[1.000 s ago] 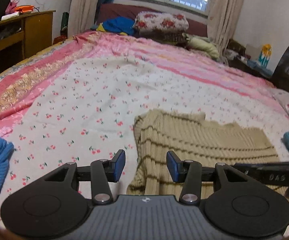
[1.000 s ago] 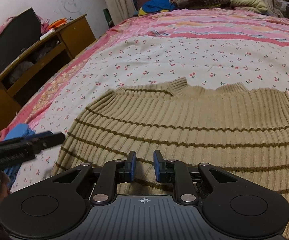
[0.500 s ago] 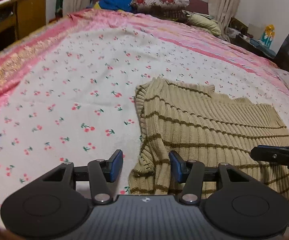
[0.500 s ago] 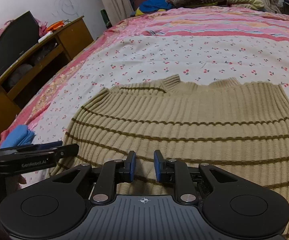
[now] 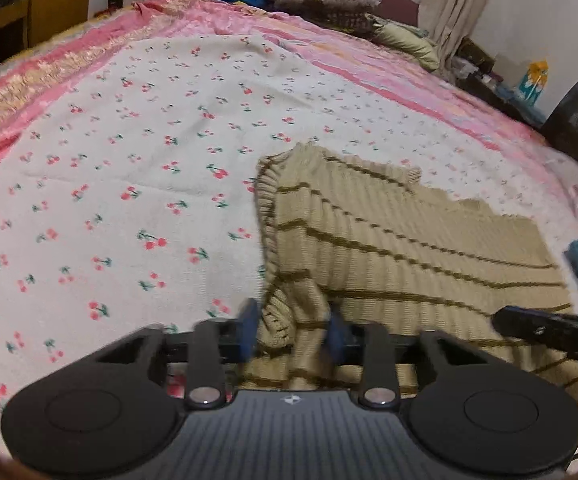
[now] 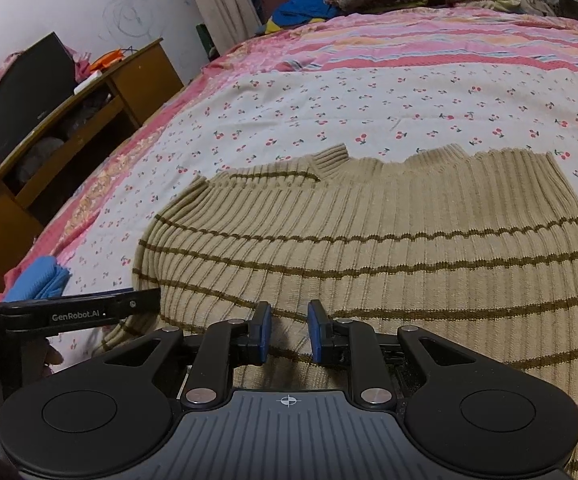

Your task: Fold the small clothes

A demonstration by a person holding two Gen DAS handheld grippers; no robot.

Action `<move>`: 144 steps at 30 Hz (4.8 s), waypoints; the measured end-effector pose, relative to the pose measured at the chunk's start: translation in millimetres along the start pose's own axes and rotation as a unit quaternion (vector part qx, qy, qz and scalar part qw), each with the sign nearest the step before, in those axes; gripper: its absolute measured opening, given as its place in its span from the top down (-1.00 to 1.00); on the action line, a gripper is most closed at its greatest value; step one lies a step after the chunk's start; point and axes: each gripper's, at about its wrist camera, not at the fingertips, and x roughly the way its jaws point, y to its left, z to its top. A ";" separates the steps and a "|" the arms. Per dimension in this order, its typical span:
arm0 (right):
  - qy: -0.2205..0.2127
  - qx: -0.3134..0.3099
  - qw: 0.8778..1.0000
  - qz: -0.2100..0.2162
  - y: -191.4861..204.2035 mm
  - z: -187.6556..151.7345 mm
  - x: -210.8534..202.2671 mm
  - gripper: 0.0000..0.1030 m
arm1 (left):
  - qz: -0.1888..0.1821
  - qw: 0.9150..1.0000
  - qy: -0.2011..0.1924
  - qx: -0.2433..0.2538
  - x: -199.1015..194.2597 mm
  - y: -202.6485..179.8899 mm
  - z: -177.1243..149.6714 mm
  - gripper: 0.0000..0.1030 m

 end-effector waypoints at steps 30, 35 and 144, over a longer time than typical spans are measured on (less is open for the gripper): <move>-0.005 0.078 0.995 0.054 -36.8 27.5 -12.2 0.08 | -0.099 0.976 -0.014 0.193 -16.4 -142.2 -47.0 0.64; 0.002 0.109 0.991 0.078 -35.6 36.6 -0.3 0.04 | -0.101 0.973 -0.016 0.209 -20.1 -140.6 -51.6 0.64; -0.031 0.151 0.983 0.101 -43.1 38.4 -25.4 0.03 | -0.149 0.984 -0.063 0.073 -38.3 -122.7 10.8 0.51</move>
